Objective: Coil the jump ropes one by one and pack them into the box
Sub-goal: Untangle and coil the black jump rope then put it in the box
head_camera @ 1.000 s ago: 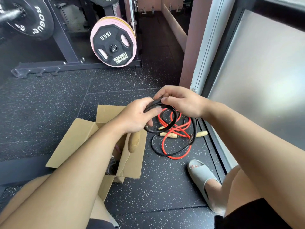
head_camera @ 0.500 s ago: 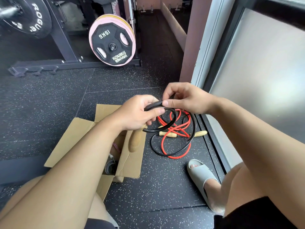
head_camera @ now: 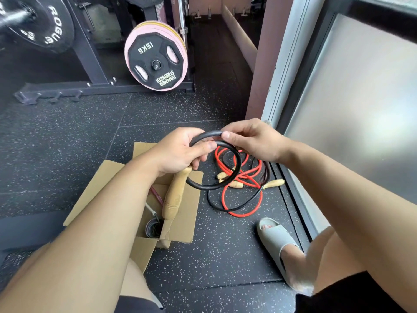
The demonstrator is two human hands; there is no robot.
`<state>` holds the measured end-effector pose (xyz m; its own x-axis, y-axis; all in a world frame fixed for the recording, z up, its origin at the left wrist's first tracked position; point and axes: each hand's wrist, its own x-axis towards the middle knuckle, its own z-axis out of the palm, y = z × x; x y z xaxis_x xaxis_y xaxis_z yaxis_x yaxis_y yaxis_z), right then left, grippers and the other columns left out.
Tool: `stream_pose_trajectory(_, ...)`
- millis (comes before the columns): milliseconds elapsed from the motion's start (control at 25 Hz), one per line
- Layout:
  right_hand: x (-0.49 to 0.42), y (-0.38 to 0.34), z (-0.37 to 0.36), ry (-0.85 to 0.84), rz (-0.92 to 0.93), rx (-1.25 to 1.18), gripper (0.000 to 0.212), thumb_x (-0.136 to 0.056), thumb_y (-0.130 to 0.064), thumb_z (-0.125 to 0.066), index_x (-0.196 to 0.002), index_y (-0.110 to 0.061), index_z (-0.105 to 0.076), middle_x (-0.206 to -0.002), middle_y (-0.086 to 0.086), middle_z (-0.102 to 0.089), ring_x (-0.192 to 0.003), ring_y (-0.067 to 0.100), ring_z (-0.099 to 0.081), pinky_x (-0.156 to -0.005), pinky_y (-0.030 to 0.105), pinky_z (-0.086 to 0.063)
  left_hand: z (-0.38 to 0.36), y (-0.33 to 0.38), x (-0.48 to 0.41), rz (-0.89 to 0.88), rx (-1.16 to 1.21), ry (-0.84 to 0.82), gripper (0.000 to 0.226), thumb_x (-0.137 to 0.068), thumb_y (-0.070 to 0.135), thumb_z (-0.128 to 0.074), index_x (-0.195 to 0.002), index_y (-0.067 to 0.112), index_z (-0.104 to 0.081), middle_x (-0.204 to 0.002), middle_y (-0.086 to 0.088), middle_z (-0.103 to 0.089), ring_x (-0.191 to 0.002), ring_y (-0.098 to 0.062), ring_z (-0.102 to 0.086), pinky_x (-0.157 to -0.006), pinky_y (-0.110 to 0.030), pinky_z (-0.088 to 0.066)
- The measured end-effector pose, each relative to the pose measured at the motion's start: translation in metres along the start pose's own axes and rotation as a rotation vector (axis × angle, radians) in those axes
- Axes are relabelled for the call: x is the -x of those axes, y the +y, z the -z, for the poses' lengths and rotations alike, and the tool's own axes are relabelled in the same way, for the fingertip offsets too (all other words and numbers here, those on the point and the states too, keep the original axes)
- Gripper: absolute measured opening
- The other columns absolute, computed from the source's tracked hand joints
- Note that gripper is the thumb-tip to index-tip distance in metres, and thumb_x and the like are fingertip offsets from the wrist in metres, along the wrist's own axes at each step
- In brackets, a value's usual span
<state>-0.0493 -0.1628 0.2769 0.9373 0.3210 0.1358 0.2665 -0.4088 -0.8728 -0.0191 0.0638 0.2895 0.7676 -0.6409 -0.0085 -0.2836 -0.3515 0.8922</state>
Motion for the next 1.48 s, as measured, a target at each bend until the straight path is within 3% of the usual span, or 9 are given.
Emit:
stream_pose_trajectory(120, -0.002, -0.006, 0.006, -0.109, 0.032, 0.251, 0.030, -0.104, -0.028, -0.052, -0.123, -0.019, -0.072, -0.101, 0.006, -0.069, -0.095, 0.012, -0.061, -0.088, 0.026, -0.048, -0.005, -0.001, -0.001, 0.011, 0.002, -0.066, 0.012, -0.099, 0.018, -0.059, -0.094, 0.008, -0.063, -0.064, 0.006, -0.057, -0.054, -0.014, -0.052, -0.050, -0.024, -0.044)
stream_pose_trajectory(200, 0.001, -0.007, 0.019, -0.125, -0.037, 0.241, 0.029, -0.103, -0.029, -0.052, -0.126, -0.025, -0.071, -0.098, -0.001, -0.065, -0.094, 0.010, -0.060, -0.086, 0.020, -0.046, -0.005, 0.000, -0.002, 0.051, 0.082, -0.098, 0.013, -0.099, 0.018, -0.058, -0.093, 0.007, -0.063, -0.064, 0.005, -0.056, -0.054, -0.014, -0.050, -0.044, -0.018, -0.038)
stream_pose_trajectory(400, -0.009, -0.013, 0.002, -0.114, -0.023, 0.353, 0.024, -0.102, -0.029, -0.057, -0.096, -0.020, -0.077, -0.085, -0.011, -0.062, -0.077, -0.002, -0.057, -0.078, 0.020, -0.042, -0.013, -0.001, -0.005, 0.070, 0.011, -0.095, 0.028, -0.099, 0.020, -0.058, -0.101, -0.008, -0.059, -0.062, 0.009, -0.056, -0.049, -0.008, -0.049, -0.054, -0.029, -0.042)
stream_pose_trajectory(600, -0.002, -0.003, 0.006, -0.089, -0.070, 0.047, 0.036, -0.104, -0.037, -0.048, -0.111, -0.007, -0.067, -0.084, 0.006, -0.068, -0.079, 0.012, -0.060, -0.076, 0.030, -0.048, -0.001, 0.002, -0.003, -0.012, 0.207, -0.021, 0.020, -0.103, 0.014, -0.049, -0.107, -0.002, -0.059, -0.065, 0.005, -0.048, -0.050, -0.009, -0.042, -0.059, -0.028, -0.052)
stream_pose_trajectory(760, -0.007, -0.012, -0.010, -0.027, -0.016, 0.269, 0.040, -0.109, -0.035, -0.032, -0.139, -0.021, -0.056, -0.076, -0.005, -0.059, -0.064, 0.001, -0.051, -0.064, 0.018, -0.044, -0.002, -0.003, -0.006, 0.000, 0.195, 0.013, 0.024, -0.104, 0.013, -0.047, -0.109, -0.009, -0.056, -0.064, 0.007, -0.050, -0.052, -0.010, -0.046, -0.063, -0.035, -0.050)
stream_pose_trajectory(960, -0.005, -0.019, -0.011, -0.136, 0.088, 0.533, 0.045, -0.101, -0.031, -0.030, -0.130, -0.015, -0.061, -0.102, 0.005, -0.073, -0.091, 0.023, -0.065, -0.088, 0.037, -0.050, -0.014, -0.006, -0.007, 0.014, 0.073, -0.125, 0.016, -0.102, 0.015, -0.051, -0.099, 0.002, -0.059, -0.063, 0.008, -0.053, -0.054, -0.012, -0.050, -0.065, -0.037, -0.042)
stream_pose_trajectory(1080, -0.004, -0.014, -0.006, -0.095, -0.013, 0.234, 0.041, -0.098, -0.029, -0.037, -0.127, -0.018, -0.065, -0.114, 0.009, -0.073, -0.102, 0.024, -0.067, -0.095, 0.037, -0.050, -0.013, -0.004, -0.008, 0.000, 0.146, -0.077, 0.018, -0.103, 0.011, -0.049, -0.102, -0.006, -0.057, -0.058, 0.008, -0.042, -0.048, -0.009, -0.036, -0.058, -0.029, -0.044)
stream_pose_trajectory(1280, 0.000, 0.003, 0.005, 0.051, 0.001, 0.080, 0.036, -0.097, -0.033, -0.062, -0.097, 0.003, -0.060, -0.071, 0.005, -0.051, -0.063, 0.013, -0.048, -0.059, 0.032, -0.041, 0.006, -0.005, -0.005, 0.021, 0.436, 0.057, 0.016, -0.095, 0.024, -0.062, -0.096, 0.009, -0.060, -0.055, 0.005, -0.036, -0.044, -0.010, -0.031, -0.050, -0.028, -0.042)
stream_pose_trajectory(1480, -0.001, -0.013, 0.013, 0.009, 0.034, 0.015, 0.038, -0.085, -0.035, -0.074, -0.109, -0.005, -0.069, -0.093, 0.023, -0.071, -0.078, 0.016, -0.058, -0.071, 0.035, -0.049, 0.015, -0.024, -0.007, -0.002, -0.073, -0.121, 0.014, -0.098, 0.006, -0.056, -0.109, 0.013, -0.056, -0.097, -0.006, -0.068, -0.095, -0.023, -0.068, -0.085, -0.051, -0.055)
